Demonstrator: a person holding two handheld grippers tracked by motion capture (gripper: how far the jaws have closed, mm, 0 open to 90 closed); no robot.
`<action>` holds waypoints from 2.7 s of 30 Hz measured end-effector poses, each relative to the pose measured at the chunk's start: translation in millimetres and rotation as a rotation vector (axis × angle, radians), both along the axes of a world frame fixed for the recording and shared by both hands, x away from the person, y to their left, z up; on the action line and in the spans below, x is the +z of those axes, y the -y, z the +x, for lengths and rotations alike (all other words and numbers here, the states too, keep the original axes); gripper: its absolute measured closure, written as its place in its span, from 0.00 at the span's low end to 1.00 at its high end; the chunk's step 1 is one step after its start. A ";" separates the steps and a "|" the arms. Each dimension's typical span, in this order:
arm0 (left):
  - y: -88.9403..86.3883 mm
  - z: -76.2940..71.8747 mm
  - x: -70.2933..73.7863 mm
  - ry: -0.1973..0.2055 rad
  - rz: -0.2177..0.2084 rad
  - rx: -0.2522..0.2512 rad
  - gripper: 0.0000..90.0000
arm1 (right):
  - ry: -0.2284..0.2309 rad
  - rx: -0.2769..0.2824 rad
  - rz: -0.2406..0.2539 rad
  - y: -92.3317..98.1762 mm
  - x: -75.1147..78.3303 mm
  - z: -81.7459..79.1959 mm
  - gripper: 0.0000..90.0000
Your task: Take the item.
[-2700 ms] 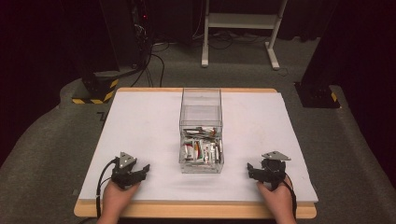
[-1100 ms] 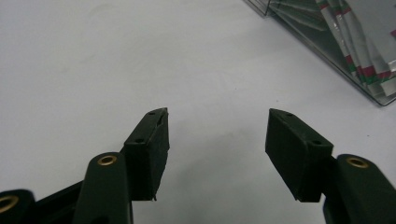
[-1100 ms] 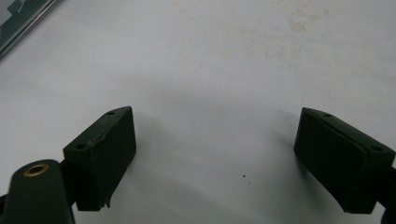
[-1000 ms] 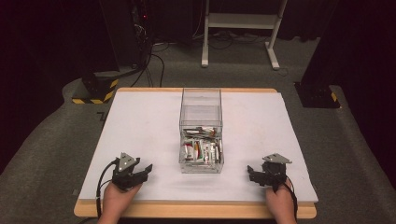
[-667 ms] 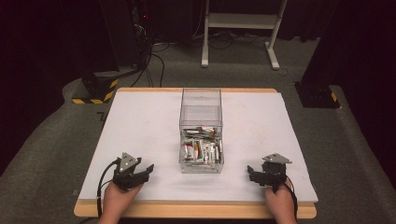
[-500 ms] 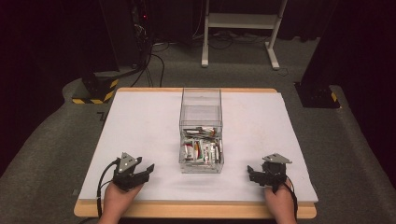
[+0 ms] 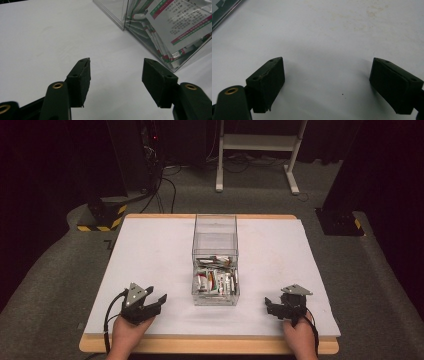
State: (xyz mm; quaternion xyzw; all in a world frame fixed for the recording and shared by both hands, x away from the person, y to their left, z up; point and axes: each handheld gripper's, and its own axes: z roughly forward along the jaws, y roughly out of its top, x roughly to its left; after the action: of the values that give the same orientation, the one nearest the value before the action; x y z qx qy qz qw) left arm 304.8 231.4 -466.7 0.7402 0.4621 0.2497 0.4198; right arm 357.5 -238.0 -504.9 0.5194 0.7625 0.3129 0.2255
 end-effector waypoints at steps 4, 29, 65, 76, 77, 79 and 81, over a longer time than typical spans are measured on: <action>2.6 -2.3 4.0 0.015 -0.006 -0.003 0.45 | 0.000 0.000 0.000 0.0 0.0 0.0 0.14; 20.5 -13.8 23.6 0.074 -0.043 -0.057 0.47 | 0.000 0.000 -0.001 -0.1 0.0 -0.1 0.14; 37.3 -19.1 36.1 0.106 -0.080 -0.088 0.50 | 0.001 0.000 -0.001 0.0 0.0 -0.1 0.14; 44.8 -16.8 41.5 0.112 -0.081 -0.103 0.50 | 0.000 0.000 0.000 0.0 0.0 -0.1 0.14; 45.9 -16.7 42.4 0.113 -0.083 -0.103 0.50 | 0.001 0.000 -0.001 0.0 0.0 -0.1 0.14; 47.8 -15.6 44.3 0.118 -0.078 -0.105 0.50 | 0.001 0.000 -0.001 0.0 0.0 -0.1 0.14; 49.1 -14.4 45.7 0.123 -0.076 -0.106 0.50 | 0.001 0.000 -0.001 0.0 0.0 -0.1 0.14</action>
State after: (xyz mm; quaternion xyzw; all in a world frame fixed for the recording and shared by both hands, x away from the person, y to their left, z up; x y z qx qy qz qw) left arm 290.5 182.3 -421.0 0.7305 0.4048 0.2542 0.4878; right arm 357.5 -238.0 -504.9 0.5191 0.7626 0.3129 0.2259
